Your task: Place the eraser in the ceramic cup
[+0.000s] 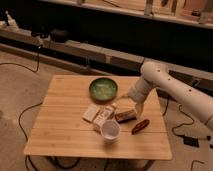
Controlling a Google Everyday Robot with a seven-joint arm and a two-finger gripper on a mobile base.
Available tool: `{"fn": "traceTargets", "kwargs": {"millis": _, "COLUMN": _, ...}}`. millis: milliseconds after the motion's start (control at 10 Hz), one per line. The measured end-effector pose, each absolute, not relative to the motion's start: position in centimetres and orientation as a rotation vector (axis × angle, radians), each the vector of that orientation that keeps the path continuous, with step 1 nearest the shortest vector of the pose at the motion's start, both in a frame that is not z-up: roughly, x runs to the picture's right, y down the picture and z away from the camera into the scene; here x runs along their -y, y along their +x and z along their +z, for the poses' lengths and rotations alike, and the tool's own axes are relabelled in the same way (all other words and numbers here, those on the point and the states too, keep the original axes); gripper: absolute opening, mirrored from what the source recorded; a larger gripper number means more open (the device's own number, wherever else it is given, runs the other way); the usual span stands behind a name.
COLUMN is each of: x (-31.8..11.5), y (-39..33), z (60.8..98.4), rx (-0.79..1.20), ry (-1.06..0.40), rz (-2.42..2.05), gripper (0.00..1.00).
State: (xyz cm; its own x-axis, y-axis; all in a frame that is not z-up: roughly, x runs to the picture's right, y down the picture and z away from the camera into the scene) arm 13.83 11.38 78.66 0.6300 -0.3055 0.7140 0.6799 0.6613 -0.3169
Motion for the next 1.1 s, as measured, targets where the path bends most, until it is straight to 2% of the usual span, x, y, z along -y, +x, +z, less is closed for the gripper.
{"fn": "traceTargets", "kwargs": {"millis": 400, "x": -11.3, "y": 13.7, "z": 78.7, "rx": 0.677, "ry": -0.616, "rz": -0.601, "gripper": 0.80}}
{"fn": "traceTargets", "kwargs": {"millis": 800, "x": -15.0, "y": 12.2, "z": 82.7, "rx": 0.686, "ry": -0.726, "rz": -0.467, "gripper": 0.80}}
{"fn": "traceTargets", "kwargs": {"millis": 1100, "x": -16.3, "y": 13.0, "z": 85.2, "rx": 0.642, "ry": -0.750, "rz": -0.416, "gripper": 0.80}}
